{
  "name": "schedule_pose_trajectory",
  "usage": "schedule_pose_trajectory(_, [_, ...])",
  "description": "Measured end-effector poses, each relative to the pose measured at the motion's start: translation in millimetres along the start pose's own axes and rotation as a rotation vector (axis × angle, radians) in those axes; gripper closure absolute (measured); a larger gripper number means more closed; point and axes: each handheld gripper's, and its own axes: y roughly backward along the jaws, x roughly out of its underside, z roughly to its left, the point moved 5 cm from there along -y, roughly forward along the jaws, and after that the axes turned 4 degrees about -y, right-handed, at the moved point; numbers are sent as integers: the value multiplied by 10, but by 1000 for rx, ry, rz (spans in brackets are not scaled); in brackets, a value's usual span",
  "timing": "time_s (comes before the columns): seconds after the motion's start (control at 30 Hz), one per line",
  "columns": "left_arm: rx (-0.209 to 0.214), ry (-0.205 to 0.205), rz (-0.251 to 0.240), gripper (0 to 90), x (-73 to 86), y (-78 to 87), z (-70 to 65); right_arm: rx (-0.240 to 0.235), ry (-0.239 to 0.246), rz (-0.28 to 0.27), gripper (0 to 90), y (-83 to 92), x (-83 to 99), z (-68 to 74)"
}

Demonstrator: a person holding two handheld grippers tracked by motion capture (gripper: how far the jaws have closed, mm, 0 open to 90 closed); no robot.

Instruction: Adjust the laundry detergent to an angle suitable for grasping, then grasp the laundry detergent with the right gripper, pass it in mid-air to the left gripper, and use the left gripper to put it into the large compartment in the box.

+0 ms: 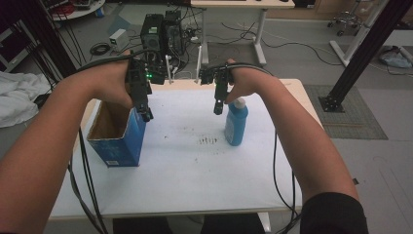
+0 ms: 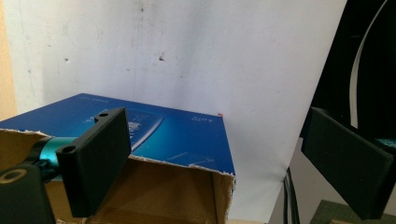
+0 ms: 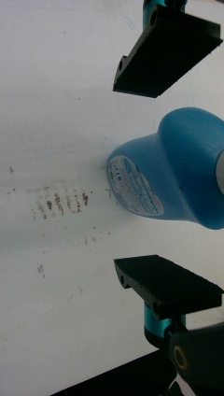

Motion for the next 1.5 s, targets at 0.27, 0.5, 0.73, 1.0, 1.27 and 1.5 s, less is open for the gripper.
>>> schedule_pose_trajectory(0.27, [-2,-8,12,82,-1,-29,-6,-1,-7,-6,121,20,12,17])
schedule_pose_trajectory(0.5, [-9,-7,0,82,7,-19,-53,-3,-3,-13,121,19,-48,32])
schedule_pose_trajectory(0.73, [-5,-15,2,82,4,-28,-31,-6,-8,-15,122,-9,-73,14])
schedule_pose_trajectory(1.0, [-3,-9,3,82,24,-28,-17,-9,-27,-30,121,2,-81,-6])
schedule_pose_trajectory(1.27, [-10,-9,2,82,25,-32,-18,-5,-29,-22,121,-9,-67,-20])
schedule_pose_trajectory(1.5, [-10,-20,-29,82,-14,-54,-79,11,-51,-125,121,64,-65,-19])
